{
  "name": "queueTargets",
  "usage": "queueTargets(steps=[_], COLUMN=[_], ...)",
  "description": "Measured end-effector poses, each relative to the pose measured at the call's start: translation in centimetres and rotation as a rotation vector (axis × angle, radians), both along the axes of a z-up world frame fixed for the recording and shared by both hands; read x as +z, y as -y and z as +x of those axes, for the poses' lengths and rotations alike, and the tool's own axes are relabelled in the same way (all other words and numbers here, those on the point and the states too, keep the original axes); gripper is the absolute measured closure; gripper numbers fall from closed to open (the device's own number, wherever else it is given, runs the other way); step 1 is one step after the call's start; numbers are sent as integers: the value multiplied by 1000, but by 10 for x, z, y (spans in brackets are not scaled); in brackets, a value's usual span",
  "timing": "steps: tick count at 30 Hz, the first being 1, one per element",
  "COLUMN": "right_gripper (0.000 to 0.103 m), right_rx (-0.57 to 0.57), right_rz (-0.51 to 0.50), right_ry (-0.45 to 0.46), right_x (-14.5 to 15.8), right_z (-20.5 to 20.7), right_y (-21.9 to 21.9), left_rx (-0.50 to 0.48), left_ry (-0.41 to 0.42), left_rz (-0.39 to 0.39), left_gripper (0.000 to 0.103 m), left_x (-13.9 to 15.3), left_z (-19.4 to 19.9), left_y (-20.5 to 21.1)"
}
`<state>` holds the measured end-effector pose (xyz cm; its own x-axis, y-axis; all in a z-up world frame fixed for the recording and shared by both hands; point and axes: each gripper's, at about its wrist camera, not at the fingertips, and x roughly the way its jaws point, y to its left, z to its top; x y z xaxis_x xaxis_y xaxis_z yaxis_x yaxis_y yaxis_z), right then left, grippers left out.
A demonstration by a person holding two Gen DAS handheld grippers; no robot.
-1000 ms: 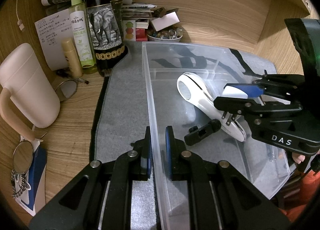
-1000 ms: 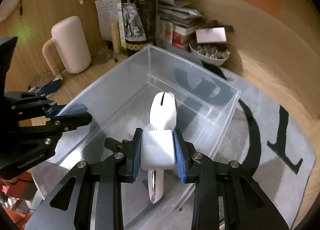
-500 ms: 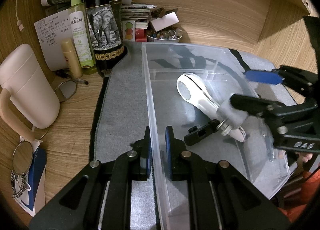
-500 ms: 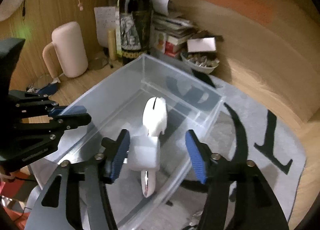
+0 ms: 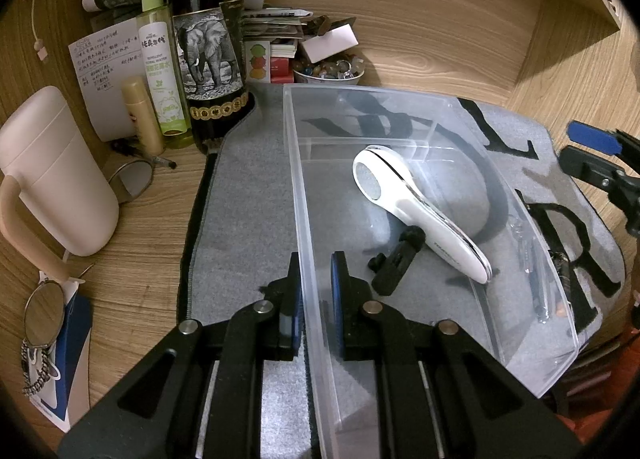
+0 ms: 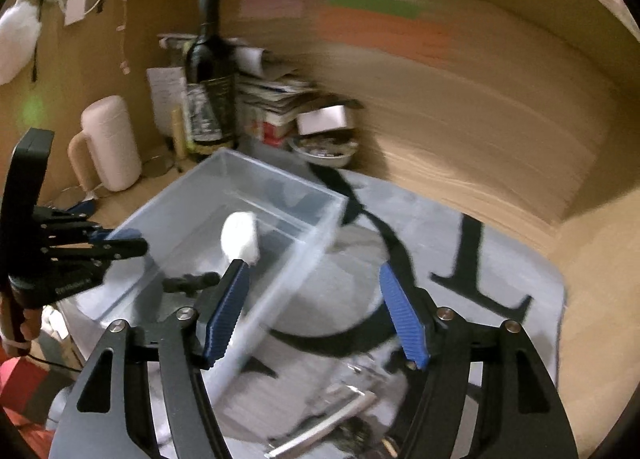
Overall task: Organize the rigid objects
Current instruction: 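Grasp the second black plastic piece with the right tool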
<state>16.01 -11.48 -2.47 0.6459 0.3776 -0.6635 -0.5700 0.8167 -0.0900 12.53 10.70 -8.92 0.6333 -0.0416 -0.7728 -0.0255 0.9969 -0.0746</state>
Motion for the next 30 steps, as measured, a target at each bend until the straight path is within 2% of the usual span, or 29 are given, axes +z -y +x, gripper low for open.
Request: queueTargets(steps=[7,12,18,24,26,30], right_gripper=[37,37,37,38,41,57], right_rx=[-131,-195,-186,-201,-231,-268], right_rz=[17,-7,-2,14,26,22], right_ry=[-28,-105,-216,-269,-269,-294], right_x=[-9,-36,-73,-87,-87,-94], right_z=[-2,4,14,35,44,62], right_y=[48,68,71,68,71,75], left_rx=[0,1,0,1,2,1], left_ry=[1,1,0,1,1,2], left_rz=[2,-1,0,-4,-5,-6], left_gripper=[92,92,92,92,92,92], left_x=[0,0,0,1,1,1], left_z=[0,0,0,0,1,1], left_y=[0,0,0,1,2,1])
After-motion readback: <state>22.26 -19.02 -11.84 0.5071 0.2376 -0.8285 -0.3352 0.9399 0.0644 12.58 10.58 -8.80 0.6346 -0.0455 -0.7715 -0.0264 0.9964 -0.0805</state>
